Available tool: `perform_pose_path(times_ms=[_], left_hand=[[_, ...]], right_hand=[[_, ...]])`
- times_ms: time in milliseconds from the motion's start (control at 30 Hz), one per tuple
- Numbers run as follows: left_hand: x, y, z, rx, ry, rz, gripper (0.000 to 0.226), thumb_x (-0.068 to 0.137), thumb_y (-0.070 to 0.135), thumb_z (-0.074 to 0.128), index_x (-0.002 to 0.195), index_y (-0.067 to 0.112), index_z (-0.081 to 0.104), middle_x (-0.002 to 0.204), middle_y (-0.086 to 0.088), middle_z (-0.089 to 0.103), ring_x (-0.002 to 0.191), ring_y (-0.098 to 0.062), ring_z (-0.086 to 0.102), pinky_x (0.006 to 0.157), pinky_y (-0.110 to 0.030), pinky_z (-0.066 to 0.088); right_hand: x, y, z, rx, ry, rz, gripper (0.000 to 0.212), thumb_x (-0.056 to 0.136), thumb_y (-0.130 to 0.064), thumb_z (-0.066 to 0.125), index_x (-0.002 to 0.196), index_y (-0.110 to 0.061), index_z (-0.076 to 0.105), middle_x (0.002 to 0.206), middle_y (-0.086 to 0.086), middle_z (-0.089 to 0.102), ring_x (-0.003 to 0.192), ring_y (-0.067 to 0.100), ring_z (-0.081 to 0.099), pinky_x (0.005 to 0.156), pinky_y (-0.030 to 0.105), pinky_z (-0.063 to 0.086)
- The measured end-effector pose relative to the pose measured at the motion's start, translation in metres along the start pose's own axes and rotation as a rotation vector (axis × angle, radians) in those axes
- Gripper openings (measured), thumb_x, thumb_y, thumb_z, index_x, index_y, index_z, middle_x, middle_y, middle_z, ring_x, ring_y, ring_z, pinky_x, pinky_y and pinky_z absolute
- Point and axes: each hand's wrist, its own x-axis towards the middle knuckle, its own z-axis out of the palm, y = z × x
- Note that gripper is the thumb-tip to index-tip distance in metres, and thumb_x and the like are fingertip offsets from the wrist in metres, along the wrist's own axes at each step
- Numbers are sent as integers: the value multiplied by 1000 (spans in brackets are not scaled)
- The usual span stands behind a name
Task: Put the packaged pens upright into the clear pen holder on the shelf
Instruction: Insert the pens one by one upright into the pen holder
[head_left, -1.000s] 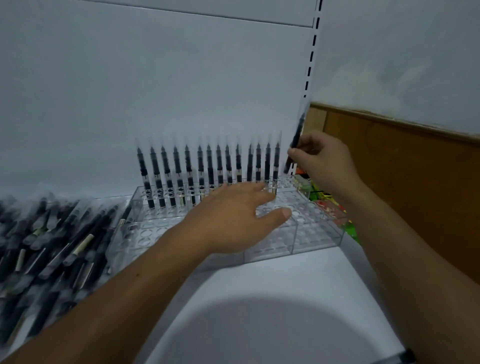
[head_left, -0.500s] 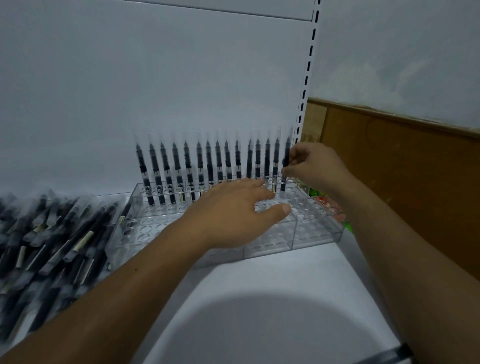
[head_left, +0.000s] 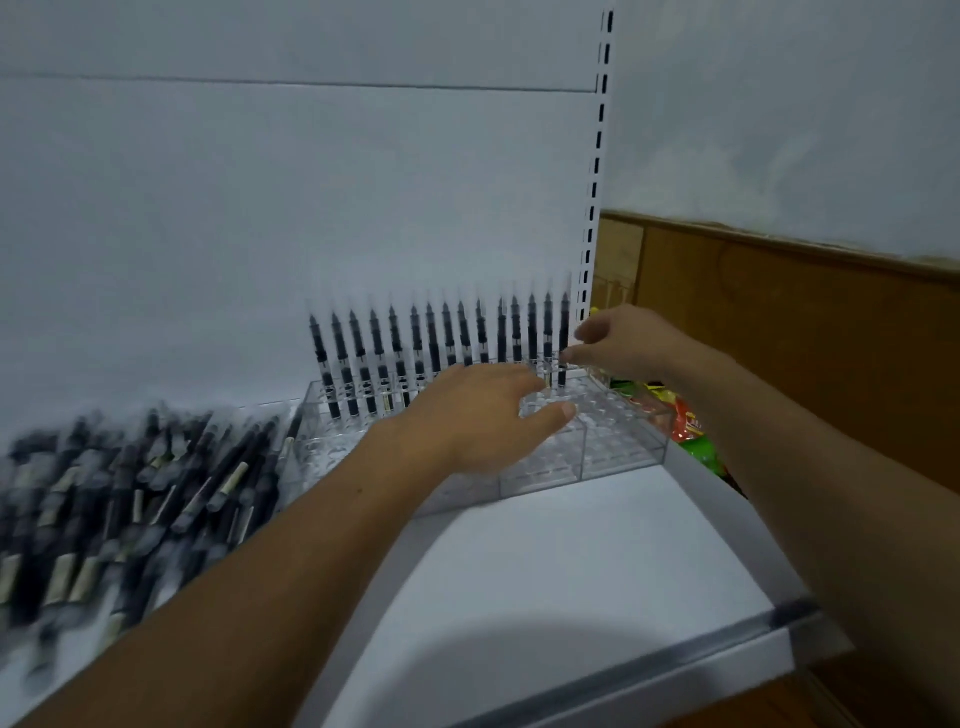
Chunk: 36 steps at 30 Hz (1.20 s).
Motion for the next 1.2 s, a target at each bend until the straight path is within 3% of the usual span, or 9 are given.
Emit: perform_pose_path(times_ms=[100, 267, 367, 467, 600, 700, 800, 967, 1200], left_hand=[[-10, -5, -9, 5, 10, -18, 71, 92, 70, 22, 148, 27, 35, 156, 5, 32, 141, -17, 30, 115, -41, 22], [-53, -43, -23, 13, 149, -107, 62, 93, 65, 33, 143, 28, 43, 150, 6, 42, 135, -16, 40, 111, -36, 33], [-99, -88, -26, 46, 242, -177, 59, 93, 63, 37, 139, 27, 48, 145, 7, 47, 133, -15, 43, 108, -32, 32], [-147, -136, -20, 38, 367, -279, 76, 82, 71, 26, 132, 23, 56, 136, 2, 57, 128, -20, 48, 107, -34, 35], [-195, -182, -10, 60, 330, -506, 76, 88, 74, 26, 148, 27, 34, 156, 3, 31, 146, -19, 21, 118, -37, 16], [-209, -197, -1, -9, 295, -582, 80, 86, 78, 24, 151, 31, 26, 160, 7, 20, 148, -15, 10, 119, -36, 8], [-213, -200, 7, -115, 321, -601, 65, 94, 62, 29, 151, 32, 27, 160, 9, 19, 148, -12, 7, 119, -35, 8], [-215, -206, 9, -225, 417, -573, 52, 97, 48, 44, 147, 33, 36, 157, 12, 26, 147, -9, 11, 118, -31, 9], [-219, -204, 6, -339, 529, -575, 43, 93, 35, 59, 136, 34, 53, 145, 11, 47, 135, -8, 40, 115, -32, 30]], right_hand=[[-12, -9, -11, -160, -16, 5, 44, 95, -47, 56, 122, -13, 64, 125, 7, 63, 99, 19, 55, 79, 30, 42], [-38, -53, -21, -232, 26, -141, 33, 96, -44, 55, 116, -21, 67, 113, 1, 68, 92, 17, 57, 75, 28, 43], [-54, -107, -9, -146, 29, -300, 27, 95, -42, 56, 113, -25, 69, 113, -2, 68, 98, 18, 60, 82, 29, 47], [-69, -164, 15, -96, -4, -444, 28, 96, -38, 55, 119, -25, 68, 120, -3, 67, 110, 18, 60, 94, 29, 46], [-71, -231, 58, -132, -136, -594, 37, 100, -37, 48, 134, -24, 55, 135, 0, 58, 120, 21, 55, 101, 33, 44], [-65, -269, 92, -370, -182, -617, 38, 102, -38, 42, 135, -22, 50, 128, 7, 58, 109, 28, 56, 84, 39, 46], [-62, -288, 114, -546, -162, -593, 33, 102, -38, 40, 126, -20, 54, 116, 7, 61, 94, 28, 57, 73, 36, 40], [-66, -282, 138, -353, 18, -598, 22, 97, -32, 45, 110, -21, 59, 86, 0, 56, 76, 24, 50, 64, 30, 35], [-67, -275, 140, -90, 83, -596, 20, 92, -33, 57, 108, -27, 67, 102, -3, 70, 90, 20, 62, 70, 27, 43]])
